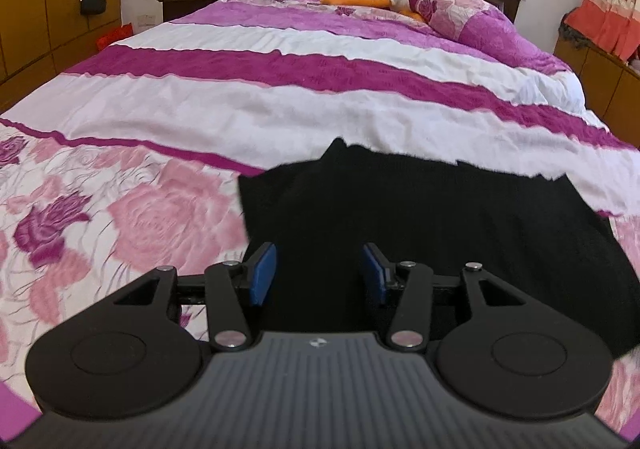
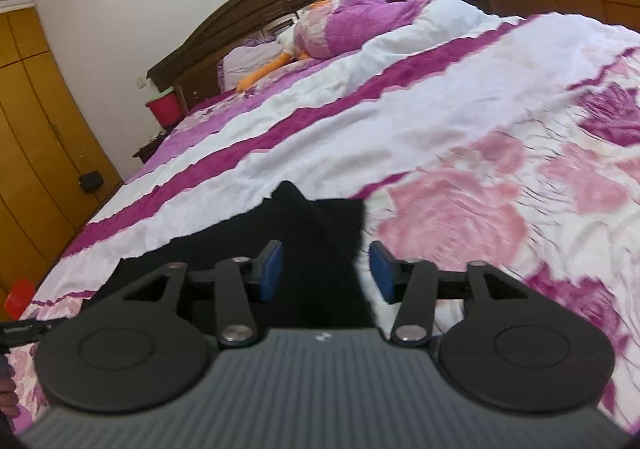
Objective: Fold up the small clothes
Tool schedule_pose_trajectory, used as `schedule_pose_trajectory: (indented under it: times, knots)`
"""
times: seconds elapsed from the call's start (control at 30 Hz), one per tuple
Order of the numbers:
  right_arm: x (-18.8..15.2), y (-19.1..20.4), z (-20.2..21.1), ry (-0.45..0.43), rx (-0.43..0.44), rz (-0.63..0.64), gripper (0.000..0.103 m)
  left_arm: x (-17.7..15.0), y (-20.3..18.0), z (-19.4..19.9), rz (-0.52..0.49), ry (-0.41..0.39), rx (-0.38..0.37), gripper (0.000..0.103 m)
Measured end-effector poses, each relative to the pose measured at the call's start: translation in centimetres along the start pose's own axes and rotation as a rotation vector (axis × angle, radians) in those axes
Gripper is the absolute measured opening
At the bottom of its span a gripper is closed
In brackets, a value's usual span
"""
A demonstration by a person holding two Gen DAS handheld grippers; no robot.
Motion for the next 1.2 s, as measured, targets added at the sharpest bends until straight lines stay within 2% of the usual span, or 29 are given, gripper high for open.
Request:
schedule_pose_trajectory:
  times: [0.17, 0.33, 0.47, 0.63, 0.77, 1.03, 1.13, 1.2]
  knots:
    - [-1.5, -1.5, 0.8, 0.029, -0.009, -0.056, 0.053, -1.3, 0.6, 1.3, 0.002, 0.016, 0.008, 0.055]
    - [-3.8, -2.3, 0.1, 0.064, -0.009, -0.103, 0.053, -2.5, 1.4, 0.8, 0.013, 0.048, 0.035, 0.055]
    - [-5.3, -2.3, -0.4, 0.049, 0.023, -0.128, 0.054, -3.2, 1.7, 0.0, 0.026, 0.065, 0.038, 0.057]
    - [-5.7, -1.2, -0.6, 0.062, 0.09, -0.183, 0.054, -3.4, 1.7, -0.8, 0.014, 0.064, 0.047, 0.06]
    - [-5.9, -1.1, -1.5, 0.04, 0.092, -0.199, 0.054, -3.4, 1.6, -1.1, 0.007, 0.062, 0.051, 0.06]
    - [-5.4, -0.7, -3.3, -0.009, 0.182, -0.365, 0.052, -3.3, 1.7, -1.1, 0.015, 0.063, 0.049, 0.061]
    - [-5.5, -0.5, -3.8, -0.014, 0.164, -0.361, 0.039, -3.2, 1.7, -1.2, 0.018, 0.063, 0.051, 0.061]
    - [-5.5, -0.9, -4.0, -0.018, 0.153, -0.391, 0.021, -3.2, 1.7, -1.2, 0.017, 0.063, 0.051, 0.061]
Point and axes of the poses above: each gripper's, at about its wrist camera, not at the fingertips, and z roughly against the way its jaws point, y to its left, x to its top, the point moved 9 cm from there along -z, roughly the way its jaws point, and after that the axes turned 7 degrees about -y, right-handed, at the moved point
